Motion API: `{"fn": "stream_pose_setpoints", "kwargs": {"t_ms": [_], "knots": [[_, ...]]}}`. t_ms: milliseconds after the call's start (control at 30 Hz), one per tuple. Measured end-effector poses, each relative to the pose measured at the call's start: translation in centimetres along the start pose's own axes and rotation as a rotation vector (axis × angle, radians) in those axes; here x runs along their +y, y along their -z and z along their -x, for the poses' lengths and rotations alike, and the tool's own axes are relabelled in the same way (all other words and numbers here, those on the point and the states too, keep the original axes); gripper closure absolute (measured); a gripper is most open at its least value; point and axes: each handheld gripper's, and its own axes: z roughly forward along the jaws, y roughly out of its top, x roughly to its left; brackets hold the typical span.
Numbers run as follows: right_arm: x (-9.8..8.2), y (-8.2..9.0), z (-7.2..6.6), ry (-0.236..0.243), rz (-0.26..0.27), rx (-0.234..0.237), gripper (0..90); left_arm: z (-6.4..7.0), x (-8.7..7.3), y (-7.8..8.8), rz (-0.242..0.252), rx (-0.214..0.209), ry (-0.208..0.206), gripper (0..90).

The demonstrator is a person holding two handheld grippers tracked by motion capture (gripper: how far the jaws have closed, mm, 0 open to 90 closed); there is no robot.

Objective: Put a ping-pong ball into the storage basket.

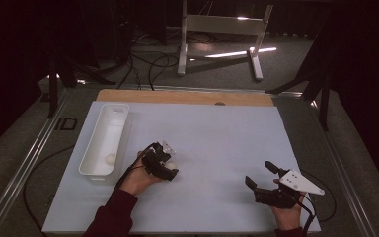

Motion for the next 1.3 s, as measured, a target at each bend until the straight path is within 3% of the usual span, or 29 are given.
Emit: {"fn": "stream_pose_setpoints", "kwargs": {"t_ms": [233, 533, 867, 1300], "knots": [[0.0, 0.0, -0.1, 0.003, -0.004, 0.000, 8.9, 0.0, 0.0, 0.0, -0.006, 0.007, -0.016, 50.6], [0.0, -0.1, -0.1, 0.002, -0.003, 0.002, 8.9, 0.0, 0.0, 0.3, 0.006, 0.020, -0.011, 51.7], [0.0, -0.1, -0.1, 0.003, -0.004, 0.002, 8.9, -0.5, 0.1, 1.0, 0.039, 0.015, 0.025, 51.7], [0.0, -0.2, -0.1, 0.005, -0.005, 0.002, 8.9, -0.6, 0.1, 1.7, 0.059, 0.033, 0.028, 51.7]]}}
